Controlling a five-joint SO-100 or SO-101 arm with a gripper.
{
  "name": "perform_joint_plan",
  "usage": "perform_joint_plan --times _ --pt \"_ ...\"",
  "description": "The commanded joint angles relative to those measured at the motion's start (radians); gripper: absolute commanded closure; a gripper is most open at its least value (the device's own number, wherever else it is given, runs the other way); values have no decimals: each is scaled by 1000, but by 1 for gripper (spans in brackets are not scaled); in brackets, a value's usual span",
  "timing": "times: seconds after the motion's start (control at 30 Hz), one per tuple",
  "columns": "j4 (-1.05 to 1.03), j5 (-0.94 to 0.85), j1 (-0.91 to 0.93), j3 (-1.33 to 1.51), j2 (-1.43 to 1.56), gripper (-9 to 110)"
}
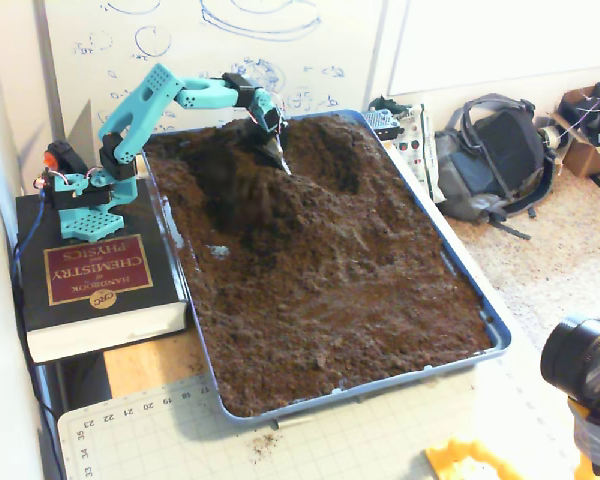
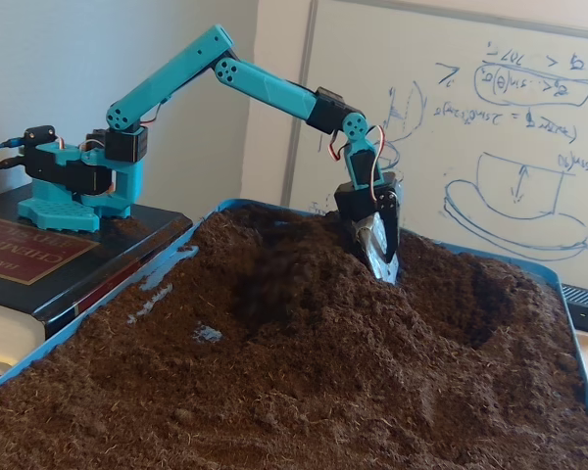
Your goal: Build a berm.
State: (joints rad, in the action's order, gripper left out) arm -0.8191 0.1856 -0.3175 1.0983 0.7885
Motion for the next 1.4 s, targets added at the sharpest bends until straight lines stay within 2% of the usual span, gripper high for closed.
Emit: perform_joint_plan --times 0.0,0.23,0.37,0.7,0.83,1.17,1.37 --pt "-26 34 35 -143 172 101" --pt "9 160 167 -419 175 101" --pt "89 150 262 -502 121 101" --pt "456 149 414 -681 -115 101" --pt "541 147 463 -706 -216 101" --pt "543 -103 526 -707 -494 101" --pt "540 -138 517 -701 -618 101"
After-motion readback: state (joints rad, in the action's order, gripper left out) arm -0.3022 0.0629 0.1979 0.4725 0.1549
